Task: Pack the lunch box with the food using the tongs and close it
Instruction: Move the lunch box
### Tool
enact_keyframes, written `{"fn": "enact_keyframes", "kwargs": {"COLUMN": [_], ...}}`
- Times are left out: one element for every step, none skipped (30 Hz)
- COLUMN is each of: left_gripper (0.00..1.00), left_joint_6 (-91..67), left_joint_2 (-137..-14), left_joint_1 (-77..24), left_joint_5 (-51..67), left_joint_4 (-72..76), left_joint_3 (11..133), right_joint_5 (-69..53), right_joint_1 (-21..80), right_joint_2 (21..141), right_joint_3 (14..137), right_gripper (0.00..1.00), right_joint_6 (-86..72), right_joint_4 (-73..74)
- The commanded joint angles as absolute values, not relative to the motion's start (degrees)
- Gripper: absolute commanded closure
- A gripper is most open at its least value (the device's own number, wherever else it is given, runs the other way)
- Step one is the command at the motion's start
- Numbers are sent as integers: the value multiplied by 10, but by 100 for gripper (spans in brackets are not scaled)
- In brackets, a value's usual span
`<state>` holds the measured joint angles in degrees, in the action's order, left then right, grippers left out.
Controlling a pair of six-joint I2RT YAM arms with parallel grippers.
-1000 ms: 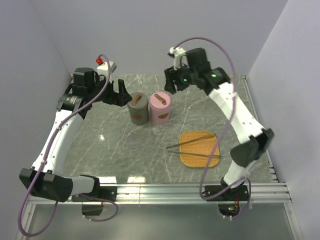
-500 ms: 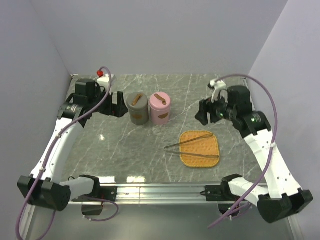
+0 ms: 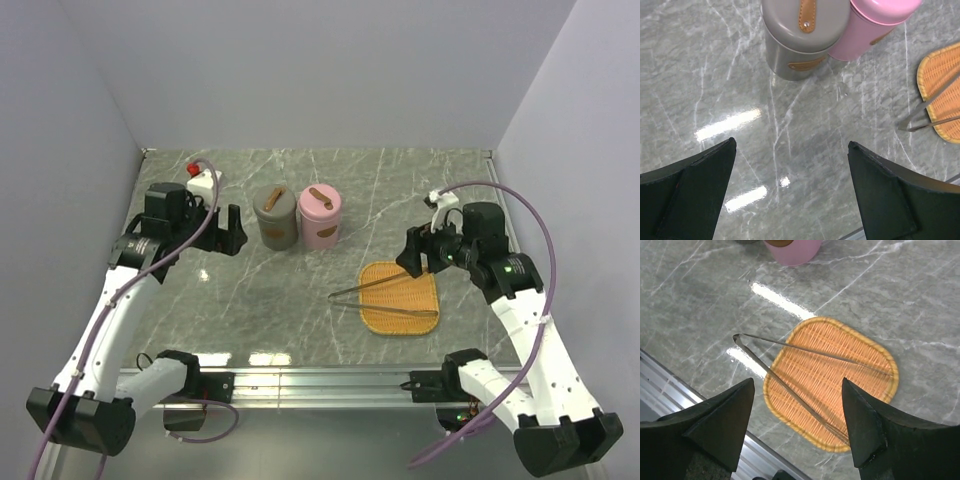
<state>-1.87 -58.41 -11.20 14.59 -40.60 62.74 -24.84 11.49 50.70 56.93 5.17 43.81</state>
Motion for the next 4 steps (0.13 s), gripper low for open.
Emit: {"fn": "enact_keyframes", "kwargs": {"left_gripper": [1,1,1,0], "left_joint_6": [-6,-6,-6,-6], "left_joint_2": [-565,-563,-562,-561], "left_joint_1": [-111,-111,-112,-111], "left_joint_5": [128,127,126,127], "left_joint_4": [-400,-400,-400,-403], "left_joint_3": [631,632,635,638], "right_joint_5": [-257,-256,-255,-254], "right_joint_1": [103,103,103,102], "right_joint_2": [497,495,491,484], "right_joint_3": [578,577,573,571], "right_gripper": [23,23,23,22], "right_joint_6": [46,47,47,47], "right_joint_4": [414,413,414,413]}}
